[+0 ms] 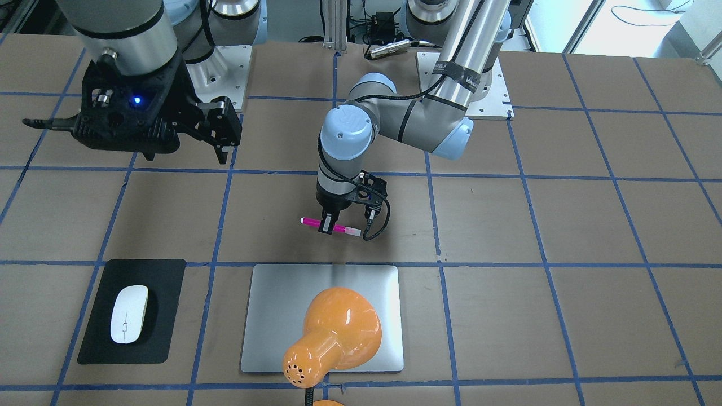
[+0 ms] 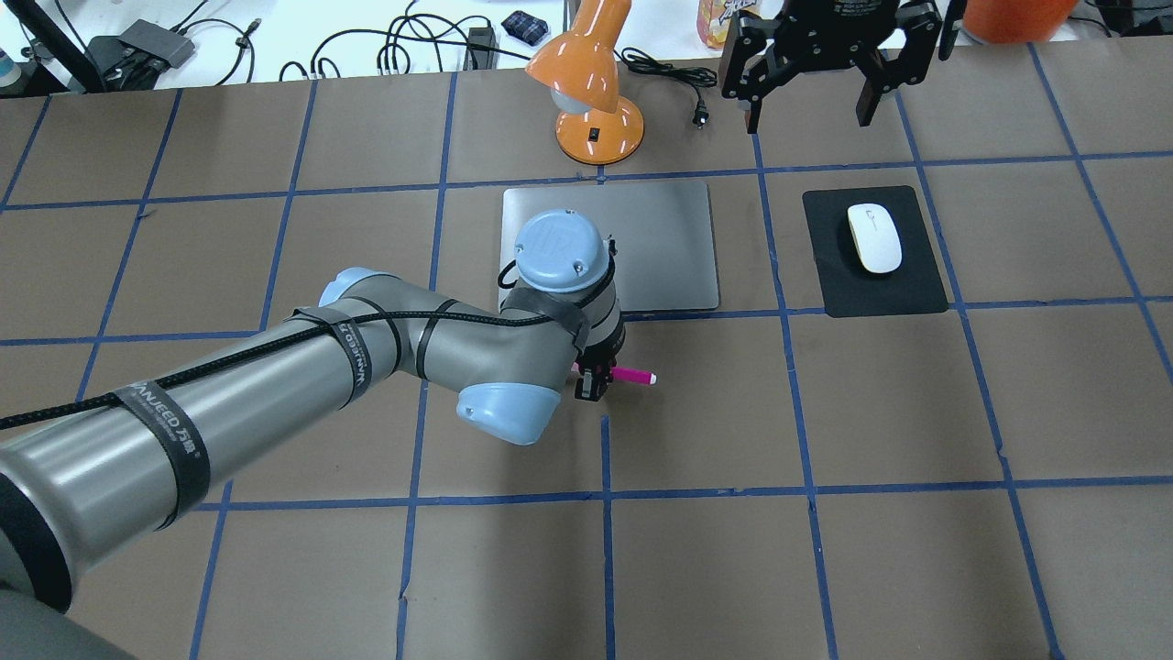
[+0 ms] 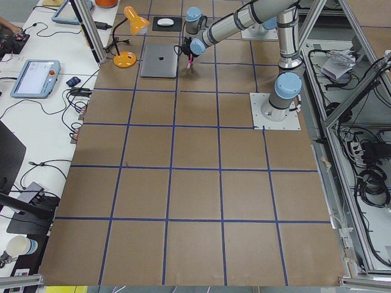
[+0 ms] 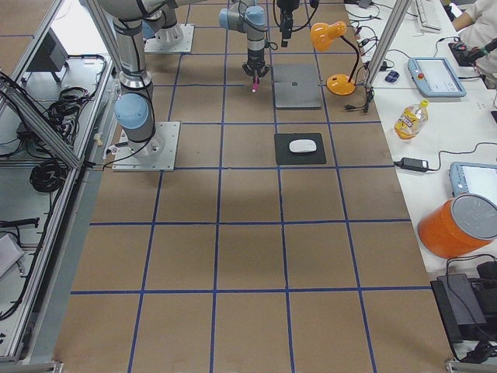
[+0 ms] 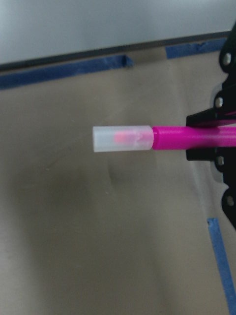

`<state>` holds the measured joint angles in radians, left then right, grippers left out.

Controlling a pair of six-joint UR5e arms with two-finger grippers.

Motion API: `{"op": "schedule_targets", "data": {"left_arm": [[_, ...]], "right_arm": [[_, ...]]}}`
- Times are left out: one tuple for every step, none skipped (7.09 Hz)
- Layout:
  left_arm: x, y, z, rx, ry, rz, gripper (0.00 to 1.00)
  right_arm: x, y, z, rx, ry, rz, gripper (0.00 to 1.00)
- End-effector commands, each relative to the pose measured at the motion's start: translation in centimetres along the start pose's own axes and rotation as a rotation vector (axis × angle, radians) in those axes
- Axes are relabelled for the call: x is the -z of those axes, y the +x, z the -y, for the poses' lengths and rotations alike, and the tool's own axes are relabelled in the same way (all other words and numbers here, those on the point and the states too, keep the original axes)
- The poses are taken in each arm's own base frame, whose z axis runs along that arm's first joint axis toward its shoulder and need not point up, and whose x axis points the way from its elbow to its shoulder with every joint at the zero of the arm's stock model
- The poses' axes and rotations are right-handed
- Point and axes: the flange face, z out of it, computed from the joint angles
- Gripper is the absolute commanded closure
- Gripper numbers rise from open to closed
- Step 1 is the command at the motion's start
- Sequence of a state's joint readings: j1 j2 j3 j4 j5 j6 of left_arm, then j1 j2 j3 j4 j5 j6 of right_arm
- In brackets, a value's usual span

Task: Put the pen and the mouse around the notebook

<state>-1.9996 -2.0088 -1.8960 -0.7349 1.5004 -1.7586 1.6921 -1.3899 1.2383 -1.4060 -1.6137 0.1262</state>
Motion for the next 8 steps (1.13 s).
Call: {"op": "schedule_targets", "data": {"left_arm": [[0.8,0.0,0.0,-0.054,0.037,-0.024,0.00],[2.1,0.4,0.5,-0.192,0.038,-0.046,0.00],[3.2,0.9,1.5,-0.311,0.047,-0.064,0.00],[4.0,1.9,4.4,-0.482,0.050,-0.066,0.00],[4.6,2.3,6.8,-0.549,0.058,-0.063,0.00],[6.0,2.5,8.2,-0.625,0.065,-0.069,0.00],[6.9,2.5,10.1,-0.781,0.070,-0.043,0.00],[8.2,2.7,12.7,-0.872,0.064,-0.007,0.00]], "right_arm": [[-1.0,0.7,-2.8,0.021,-0.014,-0.003,0.00],[-1.2,1.0,-3.4,0.016,0.002,-0.004,0.00],[-1.3,0.9,-3.8,0.020,0.002,0.005,0.00],[-1.5,1.3,-3.4,0.010,0.016,0.013,0.00],[-1.9,2.3,-2.7,-0.006,0.042,0.018,0.00],[-2.1,2.5,-2.4,0.004,0.057,0.020,0.00],[-2.1,2.5,-2.6,0.004,0.060,0.021,0.00],[-2.1,2.3,-2.6,0.000,0.062,0.021,0.00]]}}
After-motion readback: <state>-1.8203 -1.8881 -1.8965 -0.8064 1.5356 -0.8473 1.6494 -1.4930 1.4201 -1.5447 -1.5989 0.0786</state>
